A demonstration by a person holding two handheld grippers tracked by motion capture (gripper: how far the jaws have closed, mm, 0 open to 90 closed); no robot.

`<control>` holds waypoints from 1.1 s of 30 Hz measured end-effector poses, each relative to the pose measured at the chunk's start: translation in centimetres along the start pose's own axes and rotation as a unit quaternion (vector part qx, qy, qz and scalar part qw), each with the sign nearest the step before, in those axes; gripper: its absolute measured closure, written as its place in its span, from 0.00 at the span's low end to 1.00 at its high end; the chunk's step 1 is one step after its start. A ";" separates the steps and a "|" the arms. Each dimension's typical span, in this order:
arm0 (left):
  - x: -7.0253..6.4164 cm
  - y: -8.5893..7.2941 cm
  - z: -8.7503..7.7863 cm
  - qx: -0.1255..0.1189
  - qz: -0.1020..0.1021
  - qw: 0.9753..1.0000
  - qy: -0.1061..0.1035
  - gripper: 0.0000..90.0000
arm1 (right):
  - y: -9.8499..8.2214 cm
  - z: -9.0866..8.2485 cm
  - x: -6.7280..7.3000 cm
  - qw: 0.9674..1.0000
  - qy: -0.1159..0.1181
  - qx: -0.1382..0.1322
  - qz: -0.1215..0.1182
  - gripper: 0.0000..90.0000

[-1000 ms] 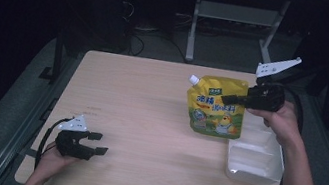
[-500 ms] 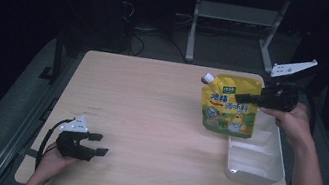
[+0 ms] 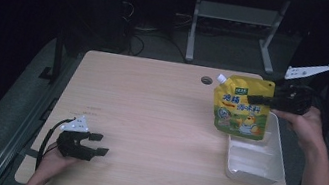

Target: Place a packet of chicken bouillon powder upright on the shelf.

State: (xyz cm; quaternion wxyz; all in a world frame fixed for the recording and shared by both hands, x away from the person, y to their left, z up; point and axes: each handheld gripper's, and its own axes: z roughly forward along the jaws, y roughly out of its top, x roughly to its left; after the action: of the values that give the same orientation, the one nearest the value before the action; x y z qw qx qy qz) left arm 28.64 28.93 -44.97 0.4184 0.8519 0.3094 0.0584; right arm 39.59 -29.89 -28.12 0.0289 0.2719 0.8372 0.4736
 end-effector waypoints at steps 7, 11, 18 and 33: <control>0.0 0.0 0.0 0.002 -0.001 1.000 0.001 0.40 | -0.7 -1.0 -0.4 1.000 -0.012 -0.001 0.007 0.99; 0.0 0.0 0.0 0.001 0.000 1.000 0.001 0.40 | -1.1 -1.5 -0.6 1.000 -0.018 -0.003 0.010 0.99; -0.1 0.0 0.0 0.000 0.000 1.000 0.000 0.40 | -1.8 -2.5 -0.8 0.999 -0.029 -0.005 0.020 0.99; -0.4 0.1 0.2 0.001 0.000 1.000 -0.004 0.40 | -4.3 -2.7 -2.3 0.997 -0.054 -0.002 0.050 0.99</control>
State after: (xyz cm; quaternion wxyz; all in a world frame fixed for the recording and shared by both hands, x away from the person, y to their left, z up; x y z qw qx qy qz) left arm 28.46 28.53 -45.00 0.4188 0.8525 0.3081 0.0543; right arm 38.86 -34.86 -30.62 0.0510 0.3382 0.8191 0.4605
